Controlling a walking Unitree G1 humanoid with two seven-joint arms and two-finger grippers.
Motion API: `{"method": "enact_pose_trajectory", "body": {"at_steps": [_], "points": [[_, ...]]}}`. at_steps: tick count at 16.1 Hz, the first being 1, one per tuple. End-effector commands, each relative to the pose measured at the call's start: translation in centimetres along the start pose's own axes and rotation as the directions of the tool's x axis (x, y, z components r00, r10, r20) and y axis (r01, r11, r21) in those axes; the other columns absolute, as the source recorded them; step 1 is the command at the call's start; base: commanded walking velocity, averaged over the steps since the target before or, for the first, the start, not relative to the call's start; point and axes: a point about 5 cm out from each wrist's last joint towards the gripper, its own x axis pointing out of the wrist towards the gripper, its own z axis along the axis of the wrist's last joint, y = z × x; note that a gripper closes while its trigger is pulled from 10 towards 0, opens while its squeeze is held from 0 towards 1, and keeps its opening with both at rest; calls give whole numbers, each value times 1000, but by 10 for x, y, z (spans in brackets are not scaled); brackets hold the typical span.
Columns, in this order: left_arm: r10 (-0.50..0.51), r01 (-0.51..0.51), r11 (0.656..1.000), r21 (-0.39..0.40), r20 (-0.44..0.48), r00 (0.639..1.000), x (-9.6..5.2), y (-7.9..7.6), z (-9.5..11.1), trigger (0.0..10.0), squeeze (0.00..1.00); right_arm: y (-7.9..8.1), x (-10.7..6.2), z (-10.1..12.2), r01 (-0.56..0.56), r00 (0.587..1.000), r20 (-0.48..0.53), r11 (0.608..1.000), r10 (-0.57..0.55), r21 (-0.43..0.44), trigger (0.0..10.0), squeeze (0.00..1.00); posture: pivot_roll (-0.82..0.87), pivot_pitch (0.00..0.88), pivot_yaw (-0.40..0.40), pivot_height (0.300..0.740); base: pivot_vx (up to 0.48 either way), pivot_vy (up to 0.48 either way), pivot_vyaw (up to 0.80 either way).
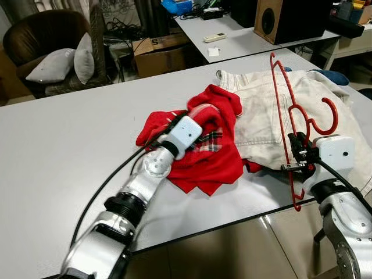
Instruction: Hang hanger
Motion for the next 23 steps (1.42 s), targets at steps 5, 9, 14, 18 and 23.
{"method": "enact_pose_trajectory", "body": {"at_steps": [5, 9, 14, 18, 23], "points": [[110, -111, 993, -33, -35, 993, -6, 25, -11, 10000, 0, 5, 1, 3, -12, 1000, 22, 1000, 12, 10, 10000, 0, -155, 0, 131, 740, 0, 0, 0], [-18, 1, 964, -264, -61, 998, -4, 9, -15, 0, 0, 8, 7, 4, -30, 999, 29, 999, 30, 11, 10000, 0, -144, 0, 122, 740, 0, 0, 0], [-152, 33, 892, -451, -230, 961, -4, -2, -34, 0, 0, 6, 6, 4, -29, 999, 31, 1000, 29, 7, 10000, 0, -148, 0, 128, 740, 0, 0, 0], [-233, -5, 743, -669, -265, 936, -3, -5, -36, 0, 0, 5, 6, 5, -19, 999, 39, 1000, 19, 3, 10000, 0, -151, 0, 135, 740, 0, 0, 0], [-230, -12, 657, -754, -215, 949, -2, -4, -31, 0, 0, 5, 6, 6, -8, 999, 48, 1000, 9, -7, 10000, 0, -152, 0, 140, 740, 0, 0, 0]]}}
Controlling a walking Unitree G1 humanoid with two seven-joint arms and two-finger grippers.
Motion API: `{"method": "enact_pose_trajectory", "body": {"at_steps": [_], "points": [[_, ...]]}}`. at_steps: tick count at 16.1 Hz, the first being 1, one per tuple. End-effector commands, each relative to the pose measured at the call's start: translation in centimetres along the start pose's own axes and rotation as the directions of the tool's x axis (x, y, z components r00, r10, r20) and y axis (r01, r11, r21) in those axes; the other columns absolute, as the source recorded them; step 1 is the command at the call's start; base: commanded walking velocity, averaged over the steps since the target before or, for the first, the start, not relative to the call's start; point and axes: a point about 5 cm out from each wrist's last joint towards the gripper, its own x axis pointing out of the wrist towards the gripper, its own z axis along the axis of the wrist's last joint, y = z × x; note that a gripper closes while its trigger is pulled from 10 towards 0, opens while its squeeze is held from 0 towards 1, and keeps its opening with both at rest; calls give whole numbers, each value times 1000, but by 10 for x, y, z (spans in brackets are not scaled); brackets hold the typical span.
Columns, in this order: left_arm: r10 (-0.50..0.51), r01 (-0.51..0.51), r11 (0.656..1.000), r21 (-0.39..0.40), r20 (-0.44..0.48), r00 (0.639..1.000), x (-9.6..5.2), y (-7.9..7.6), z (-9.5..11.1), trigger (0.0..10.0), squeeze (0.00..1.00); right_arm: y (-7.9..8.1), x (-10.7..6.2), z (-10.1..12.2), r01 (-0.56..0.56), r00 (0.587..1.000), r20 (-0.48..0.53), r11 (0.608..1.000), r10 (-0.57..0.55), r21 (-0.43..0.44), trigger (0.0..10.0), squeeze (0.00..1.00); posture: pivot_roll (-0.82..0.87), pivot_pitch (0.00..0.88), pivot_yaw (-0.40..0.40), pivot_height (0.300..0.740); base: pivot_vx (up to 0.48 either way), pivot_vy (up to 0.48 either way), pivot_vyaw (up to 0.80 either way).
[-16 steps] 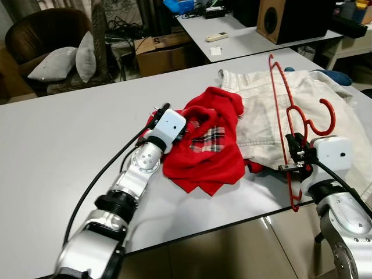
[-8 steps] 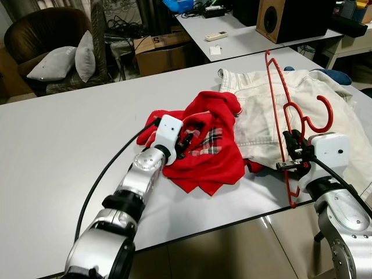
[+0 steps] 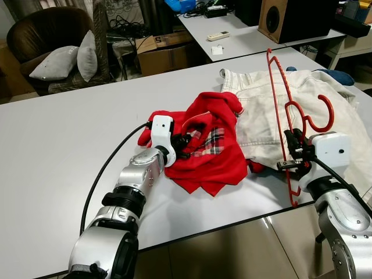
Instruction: Hang hanger
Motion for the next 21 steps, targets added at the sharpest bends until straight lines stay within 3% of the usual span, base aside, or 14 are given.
{"method": "enact_pose_trajectory", "body": {"at_steps": [1, 5, 8, 10, 11, 12, 14, 16, 17, 18, 19, 20, 21], "points": [[-4, 4, 1000, -30, 12, 1000, 0, 0, 1, 0, 0, 0, 1, 2, 2, 1000, 16, 1000, -2, -1, 10000, 0, -152, 0, 141, 740, 0, 0, 0], [79, -72, 994, -83, 95, 992, -3, 13, 18, 0, 0, -1, 0, 1, -2, 1000, 18, 1000, 2, -2, 10000, 0, -151, 0, 146, 740, 0, 0, 0], [141, -130, 989, -76, 163, 977, -6, 24, 35, 0, 0, 1, 1, 2, -14, 999, 29, 1000, 14, 3, 10000, 0, -152, 0, 151, 740, 0, 0, 0], [173, -212, 970, 117, 276, 946, -14, 41, 79, 0, 0, 4, 1, 5, -70, 996, 55, 997, 69, 20, 10000, 0, -146, 0, 150, 740, 0, 0, 0], [146, -248, 925, 287, 335, 931, -20, 44, 109, 0, 0, 8, 0, 7, -123, 990, 68, 992, 120, 35, 10000, 0, -142, 0, 149, 740, 0, 0, 0], [111, -283, 859, 428, 384, 917, -26, 43, 139, 0, 0, 11, -1, 8, -170, 983, 77, 984, 166, 53, 10000, 0, -134, 0, 147, 740, 0, 0, 0], [52, -361, 708, 608, 464, 884, -40, 36, 196, 0, 0, 14, 0, 12, -229, 970, 98, 971, 222, 67, 10000, 0, -125, 0, 142, 740, 0, 0, 0], [0, -528, 497, 689, 608, 794, -68, 19, 266, 0, 0, 16, 2, 15, -247, 964, 117, 967, 239, 60, 10000, 0, -113, 0, 139, 740, 0, 0, 0], [-19, -585, 437, 683, 657, 753, -80, 13, 288, 0, 0, 16, 3, 16, -248, 963, 126, 967, 238, 66, 10000, 0, -110, 0, 142, 740, 0, 0, 0], [-33, -606, 411, 680, 676, 736, -86, 9, 297, 0, 0, 16, 3, 16, -247, 963, 131, 967, 237, 68, 10000, 0, -110, 0, 142, 740, 0, 0, 0], [-88, -643, 324, 694, 699, 710, -97, -4, 317, 0, 0, 16, 3, 17, -245, 962, 141, 967, 233, 75, 10000, 0, -106, 0, 149, 740, 0, 0, 0], [-150, -625, 291, 724, 680, 718, -98, -17, 323, 0, 0, 16, 2, 17, -239, 963, 149, 967, 225, 85, 10000, 0, -106, 0, 149, 740, 0, 0, 0], [-201, -557, 296, 776, 620, 758, -88, -25, 315, 0, 0, 16, 2, 17, -235, 964, 151, 968, 220, 89, 10000, 0, -104, 0, 158, 740, 0, 0, 0]]}}
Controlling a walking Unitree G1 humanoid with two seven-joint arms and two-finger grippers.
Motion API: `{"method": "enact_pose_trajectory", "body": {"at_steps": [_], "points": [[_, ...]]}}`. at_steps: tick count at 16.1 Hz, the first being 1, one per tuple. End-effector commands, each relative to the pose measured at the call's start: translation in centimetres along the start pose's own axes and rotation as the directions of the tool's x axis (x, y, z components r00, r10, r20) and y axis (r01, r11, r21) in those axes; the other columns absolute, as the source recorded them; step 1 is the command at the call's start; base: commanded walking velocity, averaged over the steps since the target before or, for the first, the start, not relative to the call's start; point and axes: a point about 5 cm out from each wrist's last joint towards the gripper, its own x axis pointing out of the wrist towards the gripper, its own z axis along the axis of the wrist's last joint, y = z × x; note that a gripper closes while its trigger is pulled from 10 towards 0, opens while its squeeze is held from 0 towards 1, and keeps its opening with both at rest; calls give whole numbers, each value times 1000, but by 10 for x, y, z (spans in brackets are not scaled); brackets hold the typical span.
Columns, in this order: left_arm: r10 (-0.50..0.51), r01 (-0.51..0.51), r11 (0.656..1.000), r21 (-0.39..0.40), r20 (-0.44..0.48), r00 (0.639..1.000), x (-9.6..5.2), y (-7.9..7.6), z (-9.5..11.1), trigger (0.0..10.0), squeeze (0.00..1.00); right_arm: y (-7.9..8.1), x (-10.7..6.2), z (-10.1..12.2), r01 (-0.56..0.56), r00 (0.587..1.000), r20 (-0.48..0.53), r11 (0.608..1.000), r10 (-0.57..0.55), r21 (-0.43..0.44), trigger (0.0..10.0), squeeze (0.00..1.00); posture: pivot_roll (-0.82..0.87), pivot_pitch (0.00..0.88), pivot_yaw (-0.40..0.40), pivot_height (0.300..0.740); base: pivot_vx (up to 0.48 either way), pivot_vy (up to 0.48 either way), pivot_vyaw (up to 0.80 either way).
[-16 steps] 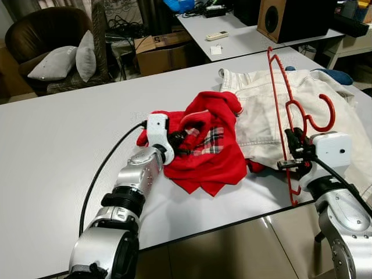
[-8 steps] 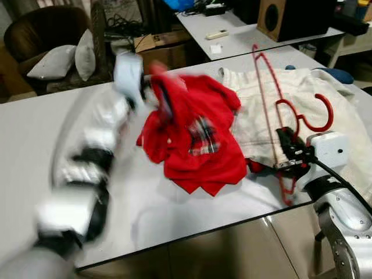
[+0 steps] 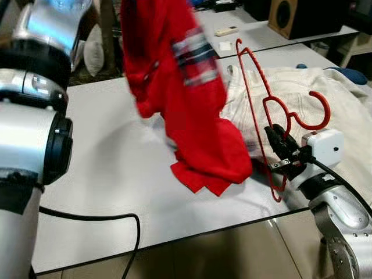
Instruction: Hang hanger
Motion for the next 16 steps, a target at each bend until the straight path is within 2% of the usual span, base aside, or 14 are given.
{"method": "enact_pose_trajectory", "body": {"at_steps": [1, 2, 3, 4, 5, 6, 8, 9, 12, 13, 14, 15, 16], "points": [[-196, 196, 979, -50, -6, 981, 1, -41, -8, 0, 0, 2, 0, 4, 11, 999, 31, 1000, -11, 1, 10000, 0, -108, 0, 163, 740, 0, 0, 0], [-263, 260, 961, -96, -20, 965, -2, -60, -14, 0, 0, 2, -1, 3, 19, 999, 28, 1000, -19, 3, 10000, 0, -111, 0, 166, 740, 0, 0, 0], [-393, 373, 908, -191, -76, 916, -13, -101, -33, 0, 0, 2, -3, 2, 34, 999, 22, 999, -34, 5, 10000, 0, -121, 0, 172, 740, 0, 0, 0], [-486, 445, 857, -260, -119, 866, -27, -134, -48, 0, 0, 2, -6, 1, 42, 999, 15, 999, -42, 5, 10000, 0, -133, 0, 179, 740, 0, 0, 0], [-546, 489, 819, -302, -144, 825, -41, -158, -58, 0, 0, 1, -9, 1, 47, 999, 7, 999, -47, 3, 10000, 0, -136, 0, 179, 740, 0, 0, 0], [-635, 548, 749, -372, -168, 754, -66, -196, -71, 0, 0, 0, -15, -1, 51, 999, -11, 999, -51, 0, 10000, 0, -140, 0, 179, 740, 0, 0, 0], [-683, 579, 711, -400, -196, 704, -87, -220, -81, 0, 0, 0, -21, -2, 46, 998, -31, 999, -46, -1, 10000, 0, -148, 0, 176, 740, 0, 0, 0], [-687, 580, 710, -401, -210, 696, -94, -223, -85, 0, 0, 0, -25, -2, 32, 999, -39, 999, -32, 7, 10000, 0, -148, 0, 176, 740, 0, 0, 0], [-640, 525, 745, -411, -220, 736, -91, -211, -87, 0, 0, 14, -35, -3, -172, 979, -102, 984, 175, 36, 10000, 0, -145, 0, 161, 740, 0, 0, 0], [-619, 515, 761, -395, -201, 759, -87, -205, -84, 1412, 0, 17, -38, -6, -209, 969, -127, 977, 212, 37, 10000, 0, -139, 0, 157, 740, 0, 0, 0], [-606, 494, 753, -436, -163, 779, -83, -203, -79, 10000, 0, 17, -38, -7, -209, 968, -131, 977, 212, 38, 10000, 0, -134, 0, 155, 740, 0, 0, 0], [-599, 477, 730, -490, -122, 792, -82, -203, -75, 10000, 0, 16, -37, -8, -199, 970, -133, 979, 202, 37, 10000, 0, -134, 0, 157, 740, 0, 0, 0], [-598, 468, 721, -511, -117, 793, -82, -203, -75, 10000, 1000, 16, -36, -8, -194, 971, -134, 980, 197, 36, 10000, 0, -133, 0, 158, 740, 0, 0, 0]]}}
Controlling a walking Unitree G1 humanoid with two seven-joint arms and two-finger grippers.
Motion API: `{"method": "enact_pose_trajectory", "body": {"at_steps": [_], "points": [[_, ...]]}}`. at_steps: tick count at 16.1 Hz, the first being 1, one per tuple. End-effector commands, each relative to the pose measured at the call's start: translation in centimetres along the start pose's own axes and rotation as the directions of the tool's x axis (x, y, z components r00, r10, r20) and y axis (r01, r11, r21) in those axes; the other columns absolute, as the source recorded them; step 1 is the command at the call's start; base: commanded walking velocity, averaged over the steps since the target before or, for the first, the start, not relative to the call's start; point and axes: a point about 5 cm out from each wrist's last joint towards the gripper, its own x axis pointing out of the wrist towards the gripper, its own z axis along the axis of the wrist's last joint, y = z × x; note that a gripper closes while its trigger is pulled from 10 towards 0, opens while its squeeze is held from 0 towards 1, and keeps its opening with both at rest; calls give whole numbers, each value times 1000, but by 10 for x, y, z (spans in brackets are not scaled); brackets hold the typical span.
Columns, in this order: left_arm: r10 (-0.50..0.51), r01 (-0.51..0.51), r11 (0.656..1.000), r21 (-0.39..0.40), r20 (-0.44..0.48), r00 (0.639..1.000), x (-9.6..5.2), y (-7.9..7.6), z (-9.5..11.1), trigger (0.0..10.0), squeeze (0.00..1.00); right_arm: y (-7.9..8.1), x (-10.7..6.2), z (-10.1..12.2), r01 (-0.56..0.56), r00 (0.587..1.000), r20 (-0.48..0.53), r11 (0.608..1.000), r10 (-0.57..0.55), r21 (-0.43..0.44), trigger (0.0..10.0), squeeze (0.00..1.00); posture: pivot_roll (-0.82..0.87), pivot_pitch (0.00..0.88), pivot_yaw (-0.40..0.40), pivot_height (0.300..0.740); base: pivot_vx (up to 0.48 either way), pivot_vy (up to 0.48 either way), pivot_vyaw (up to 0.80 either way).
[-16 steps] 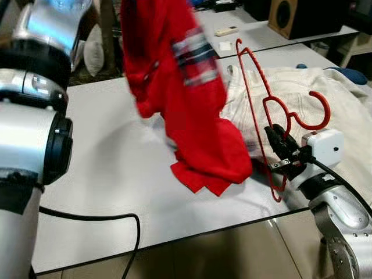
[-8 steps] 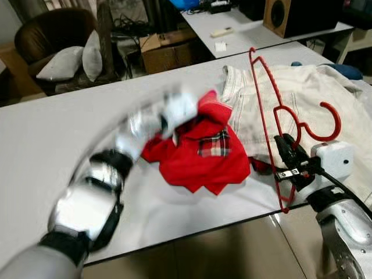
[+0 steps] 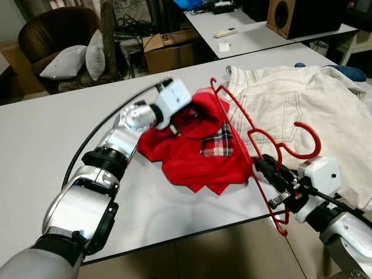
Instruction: Hang hanger
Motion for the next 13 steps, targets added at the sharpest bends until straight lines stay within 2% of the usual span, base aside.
{"method": "enact_pose_trajectory", "body": {"at_steps": [1, 2, 3, 5, 6, 7, 10, 13], "points": [[-4, 4, 999, -32, -17, 1000, -4, 2, -5, 10000, 1000, 1, 2, 2, -5, 1000, 8, 1000, 5, 9, 10000, 0, -134, 0, 159, 740, 0, 0, 0], [-2, -2, 996, -85, -45, 999, -4, -3, -13, 10000, 1000, 0, 3, 2, 5, 1000, 5, 1000, -5, 11, 10000, 0, -134, 0, 161, 740, 0, 0, 0], [7, -13, 995, -101, -62, 998, -3, -7, -19, 10000, 1000, -1, 2, 1, 24, 1000, 0, 1000, -24, 8, 10000, 0, -136, 0, 165, 740, 0, 0, 0], [35, -42, 995, -93, -80, 996, -2, -11, -24, 10000, 1000, -4, 2, 1, 52, 999, 0, 999, -52, 4, 10000, 0, -142, 0, 169, 740, 0, 0, 0], [25, -29, 999, -36, -101, 995, -2, -17, -31, 10000, 1000, -8, 1, 1, 83, 997, 1, 997, -83, -5, 10000, 0, -149, 0, 173, 740, 0, 0, 0], [22, -25, 999, -26, -103, 994, -3, -19, -32, 10000, 1000, -9, 1, 2, 92, 996, 1, 996, -92, -8, 10000, 0, -149, 0, 173, 740, 0, 0, 0], [0, 3, 999, 39, -77, 997, -6, -16, -32, 10000, 1000, -15, -5, 4, 116, 993, 0, 993, -116, -18, 10000, 0, -175, 0, 186, 740, 0, 0, 0], [-16, 16, 1000, -4, -58, 998, -9, -9, -31, 10000, 1000, -19, -8, 7, 138, 990, 3, 990, -138, -33, 10000, 0, -194, 0, 189, 740, 0, 0, 0]]}}
